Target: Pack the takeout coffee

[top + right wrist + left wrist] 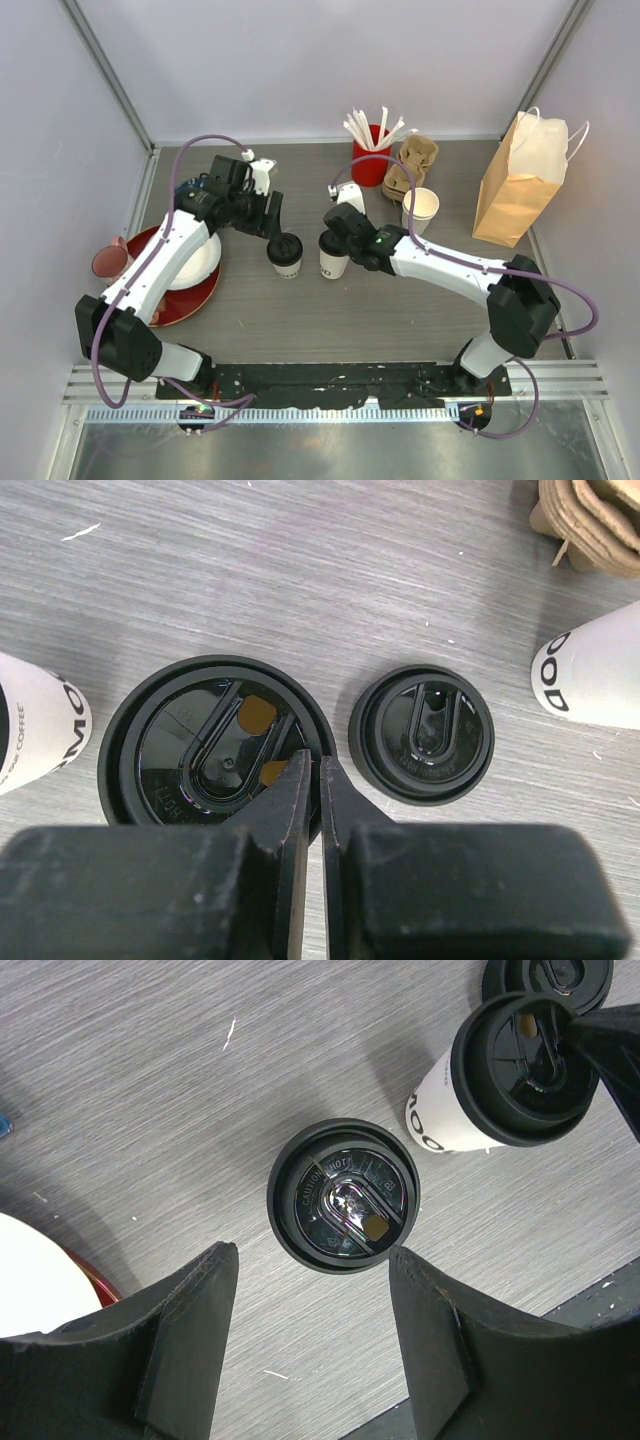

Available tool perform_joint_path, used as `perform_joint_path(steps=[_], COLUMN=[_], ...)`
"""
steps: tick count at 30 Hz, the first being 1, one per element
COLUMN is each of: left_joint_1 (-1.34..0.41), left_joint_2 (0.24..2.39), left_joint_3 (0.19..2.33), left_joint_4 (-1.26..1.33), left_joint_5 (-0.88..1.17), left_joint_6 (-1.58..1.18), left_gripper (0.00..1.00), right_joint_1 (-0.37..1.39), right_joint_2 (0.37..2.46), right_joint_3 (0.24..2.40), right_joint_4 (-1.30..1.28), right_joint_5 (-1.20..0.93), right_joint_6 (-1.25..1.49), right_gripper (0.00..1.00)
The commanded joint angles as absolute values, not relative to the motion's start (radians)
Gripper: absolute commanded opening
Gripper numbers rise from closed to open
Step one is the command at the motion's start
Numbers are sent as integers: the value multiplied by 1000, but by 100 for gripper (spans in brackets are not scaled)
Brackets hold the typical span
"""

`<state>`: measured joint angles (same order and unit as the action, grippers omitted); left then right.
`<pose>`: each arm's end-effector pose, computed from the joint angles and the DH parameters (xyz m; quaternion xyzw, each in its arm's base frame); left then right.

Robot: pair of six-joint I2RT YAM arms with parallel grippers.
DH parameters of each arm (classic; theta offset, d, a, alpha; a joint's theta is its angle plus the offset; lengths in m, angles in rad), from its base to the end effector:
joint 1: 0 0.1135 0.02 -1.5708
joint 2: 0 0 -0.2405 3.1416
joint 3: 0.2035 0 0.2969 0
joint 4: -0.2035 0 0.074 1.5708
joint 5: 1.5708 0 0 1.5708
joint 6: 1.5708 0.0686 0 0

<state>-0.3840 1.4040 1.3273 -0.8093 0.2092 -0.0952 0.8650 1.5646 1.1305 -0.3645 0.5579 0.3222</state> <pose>0.3320 -0.1495 0.2789 0.1695 0.9220 -0.1748 0.3010 0.2870 0.2807 0.1914 -0.1388 0.8858 -0.0089 0.4428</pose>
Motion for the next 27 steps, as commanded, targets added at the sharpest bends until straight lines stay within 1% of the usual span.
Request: perform_joint_path(steps=[1,5,12,16,19,27], left_joint_1=[-377,-376,-376,-374,-374,-374], left_joint_2=[1368,1371,1385,1378,1371,1371], left_joint_3=[1321,1318,1324,1321,1318,1316], left_joint_4=[-787,-784,-779,-775,-773,-769], left_joint_5=[219,221,235,235,233,236], left_joint_6=[-78,-77,-81,-80,-80,-78], left_gripper=[66,66,66,66,66,66], right_joint_1=[854,873,879,877,876,876], right_joint_2=[1575,1548,1540,1529,1529,1548], right_joint_3=[1190,1172,1138,1092,1075,1066], right_joint_4=[-334,-341,-305,-166,-108,-51], right_joint_5=[575,545,606,641,667,686], right_joint_6=[275,299,279,259,235,196], right_gripper=[1,1,1,1,1,1])
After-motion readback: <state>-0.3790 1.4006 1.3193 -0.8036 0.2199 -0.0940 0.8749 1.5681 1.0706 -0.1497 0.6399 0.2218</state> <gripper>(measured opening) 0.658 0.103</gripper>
